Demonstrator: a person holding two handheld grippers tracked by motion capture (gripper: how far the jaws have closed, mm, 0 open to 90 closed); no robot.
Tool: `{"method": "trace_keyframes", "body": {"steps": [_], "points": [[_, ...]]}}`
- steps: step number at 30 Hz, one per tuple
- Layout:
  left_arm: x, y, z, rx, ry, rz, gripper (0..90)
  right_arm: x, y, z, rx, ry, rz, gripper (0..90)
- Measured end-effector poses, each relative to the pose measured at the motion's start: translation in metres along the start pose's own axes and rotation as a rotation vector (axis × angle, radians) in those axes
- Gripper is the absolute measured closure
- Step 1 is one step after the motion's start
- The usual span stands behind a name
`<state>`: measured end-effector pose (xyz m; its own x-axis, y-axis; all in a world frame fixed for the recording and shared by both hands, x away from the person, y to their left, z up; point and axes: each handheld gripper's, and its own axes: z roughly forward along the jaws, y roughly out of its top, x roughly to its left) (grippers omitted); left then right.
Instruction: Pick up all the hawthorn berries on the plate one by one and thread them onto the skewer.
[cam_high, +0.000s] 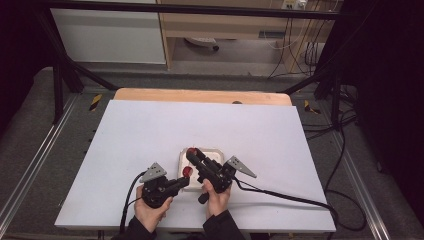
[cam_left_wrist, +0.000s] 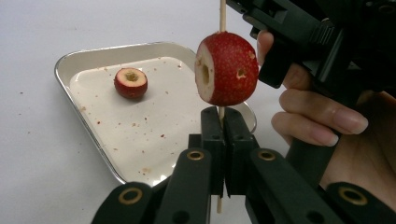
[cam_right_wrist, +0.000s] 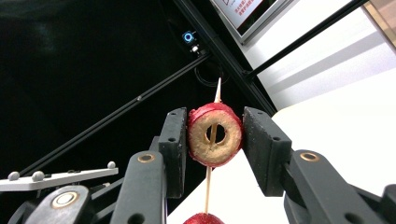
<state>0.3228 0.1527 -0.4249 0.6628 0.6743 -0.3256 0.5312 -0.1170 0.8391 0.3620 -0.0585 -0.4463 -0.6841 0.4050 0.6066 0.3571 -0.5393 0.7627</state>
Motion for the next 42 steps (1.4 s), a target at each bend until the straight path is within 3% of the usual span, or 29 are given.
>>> {"method": "trace_keyframes", "body": {"steps": [9, 14, 20, 23, 27, 33, 42], "points": [[0.003, 0.003, -0.006, -0.034, -0.026, -0.009, 88.7, 0.002, -0.002, -0.003, 0.023, 0.016, -0.010, 61.8], [0.005, 0.003, -0.005, -0.013, -0.017, -0.006, 88.7, 0.000, -0.011, -0.004, 0.048, 0.018, 0.009, 61.8], [0.008, 0.003, -0.003, 0.001, -0.008, 0.018, 88.6, 0.000, -0.011, -0.004, 0.074, 0.002, -0.009, 61.3], [0.009, 0.003, -0.004, -0.001, -0.001, 0.036, 88.5, 0.002, -0.008, -0.004, 0.097, -0.009, -0.038, 59.5], [0.014, 0.003, -0.009, 0.001, 0.024, 0.061, 88.5, 0.006, 0.005, -0.006, 0.141, -0.034, -0.106, 48.5], [0.022, 0.003, -0.015, 0.029, 0.059, 0.113, 88.4, 0.005, 0.027, -0.008, 0.265, -0.110, -0.201, 30.1], [0.037, 0.000, -0.025, 0.076, 0.086, 0.155, 88.2, -0.011, 0.047, -0.017, 0.541, -0.238, -0.336, 12.0]]}}
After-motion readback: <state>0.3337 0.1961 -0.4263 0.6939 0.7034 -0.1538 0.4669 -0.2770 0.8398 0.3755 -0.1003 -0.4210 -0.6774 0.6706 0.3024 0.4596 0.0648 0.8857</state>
